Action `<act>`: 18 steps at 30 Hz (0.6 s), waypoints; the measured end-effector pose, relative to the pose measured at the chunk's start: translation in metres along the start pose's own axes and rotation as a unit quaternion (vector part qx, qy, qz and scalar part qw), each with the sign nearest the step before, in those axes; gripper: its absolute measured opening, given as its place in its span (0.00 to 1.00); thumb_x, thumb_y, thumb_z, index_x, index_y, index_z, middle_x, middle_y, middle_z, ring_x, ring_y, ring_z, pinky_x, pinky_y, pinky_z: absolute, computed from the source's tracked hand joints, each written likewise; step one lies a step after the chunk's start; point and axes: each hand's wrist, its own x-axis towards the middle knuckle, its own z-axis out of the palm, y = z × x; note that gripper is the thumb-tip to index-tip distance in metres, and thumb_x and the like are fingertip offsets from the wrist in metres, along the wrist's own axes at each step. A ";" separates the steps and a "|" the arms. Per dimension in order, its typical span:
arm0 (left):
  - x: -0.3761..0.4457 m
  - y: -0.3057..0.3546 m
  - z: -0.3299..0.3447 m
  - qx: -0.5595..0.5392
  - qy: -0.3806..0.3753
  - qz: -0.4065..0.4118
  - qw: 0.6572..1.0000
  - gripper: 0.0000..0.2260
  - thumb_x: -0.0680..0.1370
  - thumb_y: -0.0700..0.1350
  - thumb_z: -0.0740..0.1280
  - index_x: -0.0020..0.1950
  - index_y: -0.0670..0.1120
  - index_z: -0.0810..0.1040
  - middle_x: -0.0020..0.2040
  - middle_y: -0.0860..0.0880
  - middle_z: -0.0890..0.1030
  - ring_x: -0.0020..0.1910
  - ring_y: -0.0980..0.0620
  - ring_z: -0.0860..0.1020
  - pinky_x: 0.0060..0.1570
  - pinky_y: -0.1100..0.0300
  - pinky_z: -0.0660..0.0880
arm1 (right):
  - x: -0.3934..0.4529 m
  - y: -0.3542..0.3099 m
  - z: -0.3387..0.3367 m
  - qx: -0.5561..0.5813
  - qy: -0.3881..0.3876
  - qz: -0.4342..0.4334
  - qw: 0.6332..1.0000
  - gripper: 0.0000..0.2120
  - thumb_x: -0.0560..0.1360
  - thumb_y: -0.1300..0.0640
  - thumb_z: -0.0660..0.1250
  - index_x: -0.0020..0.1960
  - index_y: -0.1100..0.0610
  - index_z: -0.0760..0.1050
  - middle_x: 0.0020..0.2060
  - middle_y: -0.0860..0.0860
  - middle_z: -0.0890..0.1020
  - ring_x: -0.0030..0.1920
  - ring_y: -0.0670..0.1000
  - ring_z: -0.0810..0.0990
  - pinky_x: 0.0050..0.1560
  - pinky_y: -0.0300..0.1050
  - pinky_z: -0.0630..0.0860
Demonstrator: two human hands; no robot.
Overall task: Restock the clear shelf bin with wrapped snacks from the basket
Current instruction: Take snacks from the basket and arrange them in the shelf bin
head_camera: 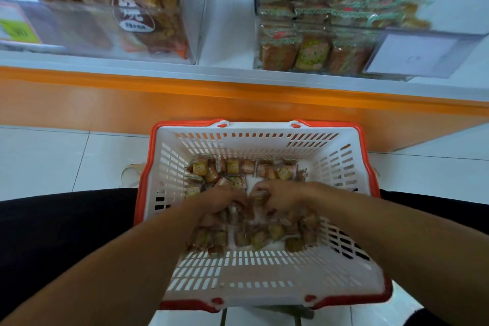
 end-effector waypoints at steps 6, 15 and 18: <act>-0.066 0.070 -0.029 -0.190 -0.138 0.040 0.971 0.21 0.68 0.43 0.76 0.61 0.42 0.83 0.56 0.38 0.83 0.55 0.41 0.82 0.65 0.41 0.74 | -0.097 -0.068 -0.050 0.015 0.077 -0.032 0.996 0.17 0.79 0.53 0.68 0.65 0.54 0.70 0.63 0.52 0.77 0.61 0.52 0.75 0.58 0.43 0.75; -0.205 0.184 -0.042 -0.204 -0.190 0.182 0.943 0.10 0.75 0.39 0.66 0.53 0.41 0.83 0.43 0.41 0.85 0.36 0.48 0.83 0.36 0.58 0.80 | -0.253 -0.138 -0.088 0.264 0.123 -0.164 0.942 0.14 0.75 0.64 0.71 0.60 0.62 0.77 0.40 0.55 0.85 0.34 0.52 0.83 0.29 0.43 0.79; -0.234 0.196 -0.039 -0.228 -0.164 0.207 0.937 0.09 0.75 0.39 0.66 0.52 0.40 0.81 0.46 0.38 0.83 0.37 0.46 0.82 0.38 0.56 0.82 | -0.272 -0.149 -0.092 0.402 0.125 -0.232 0.877 0.18 0.71 0.60 0.73 0.59 0.60 0.79 0.38 0.56 0.82 0.33 0.52 0.82 0.28 0.44 0.78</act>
